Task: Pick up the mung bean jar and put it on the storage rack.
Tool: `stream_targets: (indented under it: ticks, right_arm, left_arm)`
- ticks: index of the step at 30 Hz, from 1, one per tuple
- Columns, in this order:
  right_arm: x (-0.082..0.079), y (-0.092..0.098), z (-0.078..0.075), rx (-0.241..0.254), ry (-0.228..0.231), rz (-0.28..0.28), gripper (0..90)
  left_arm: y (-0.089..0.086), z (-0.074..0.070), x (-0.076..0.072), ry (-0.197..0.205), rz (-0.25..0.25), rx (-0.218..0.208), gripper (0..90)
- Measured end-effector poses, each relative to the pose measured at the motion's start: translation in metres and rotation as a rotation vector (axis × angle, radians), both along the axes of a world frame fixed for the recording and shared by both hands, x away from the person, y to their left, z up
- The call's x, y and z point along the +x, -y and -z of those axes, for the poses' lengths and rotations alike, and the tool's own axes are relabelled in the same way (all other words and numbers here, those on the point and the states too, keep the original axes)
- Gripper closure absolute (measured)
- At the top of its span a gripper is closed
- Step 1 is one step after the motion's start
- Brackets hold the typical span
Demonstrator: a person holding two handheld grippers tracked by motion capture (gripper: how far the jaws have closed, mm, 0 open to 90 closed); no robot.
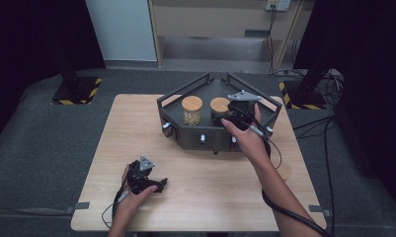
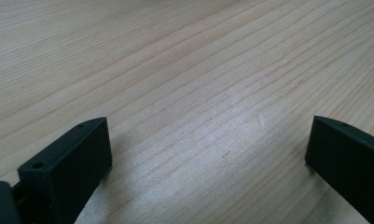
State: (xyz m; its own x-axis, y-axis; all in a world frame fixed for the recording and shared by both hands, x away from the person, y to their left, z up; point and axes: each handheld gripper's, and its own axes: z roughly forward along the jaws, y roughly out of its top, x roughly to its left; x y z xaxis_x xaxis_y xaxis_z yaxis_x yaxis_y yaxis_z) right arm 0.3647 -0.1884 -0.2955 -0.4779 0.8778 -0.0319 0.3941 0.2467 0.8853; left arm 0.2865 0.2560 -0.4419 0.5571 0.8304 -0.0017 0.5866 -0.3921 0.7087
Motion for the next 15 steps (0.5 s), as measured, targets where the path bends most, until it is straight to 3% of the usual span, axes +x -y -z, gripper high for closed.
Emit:
stream_targets:
  ticks: [15]
  right_arm:
    - [-0.019, 0.022, -0.005, -0.001, -0.002, -0.018, 5.1]
  left_arm:
    - [0.000, 0.001, 0.000, 0.002, -0.002, -0.003, 0.0]
